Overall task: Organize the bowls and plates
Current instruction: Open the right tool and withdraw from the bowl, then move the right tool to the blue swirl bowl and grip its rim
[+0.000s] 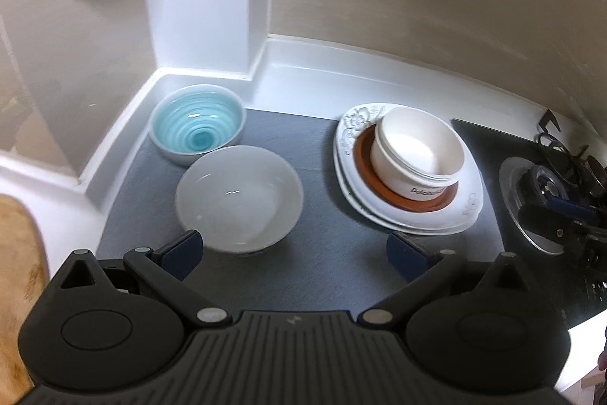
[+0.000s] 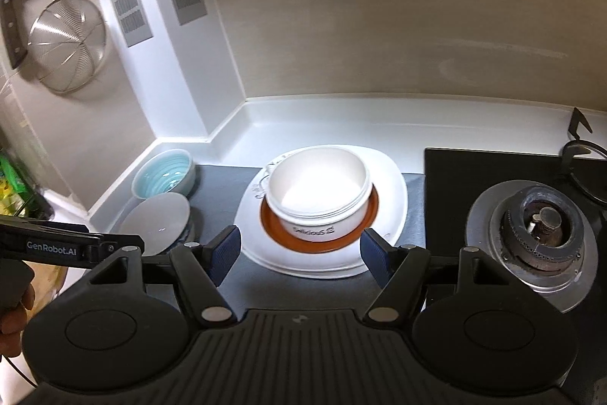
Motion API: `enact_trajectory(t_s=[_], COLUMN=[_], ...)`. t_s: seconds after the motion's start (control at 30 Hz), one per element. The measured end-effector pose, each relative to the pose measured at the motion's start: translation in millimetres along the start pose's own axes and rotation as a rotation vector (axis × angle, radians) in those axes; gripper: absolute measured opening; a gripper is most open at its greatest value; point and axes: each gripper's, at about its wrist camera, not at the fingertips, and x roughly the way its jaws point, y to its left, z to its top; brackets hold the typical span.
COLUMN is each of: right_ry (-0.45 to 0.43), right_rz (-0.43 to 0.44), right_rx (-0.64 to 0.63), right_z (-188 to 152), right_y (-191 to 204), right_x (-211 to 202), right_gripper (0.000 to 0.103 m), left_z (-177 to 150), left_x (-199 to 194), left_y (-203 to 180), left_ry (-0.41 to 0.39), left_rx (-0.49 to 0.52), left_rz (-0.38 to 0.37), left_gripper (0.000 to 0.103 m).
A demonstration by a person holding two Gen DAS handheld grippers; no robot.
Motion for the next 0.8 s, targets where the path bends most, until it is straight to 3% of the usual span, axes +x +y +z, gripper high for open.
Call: enact_trajectory(t_s=[0.8], right_ry=[0.029], right_rz=[0.091], right_rx=[-0.055], right_z=[-5], right_y=[22], right_x=[7], right_gripper=[0.072], left_z=[-13], left_x=[-19], left_y=[8], left_ry=[-0.013], left_rx=[-0.048], left_rz=[0.053], left_gripper=[0.103])
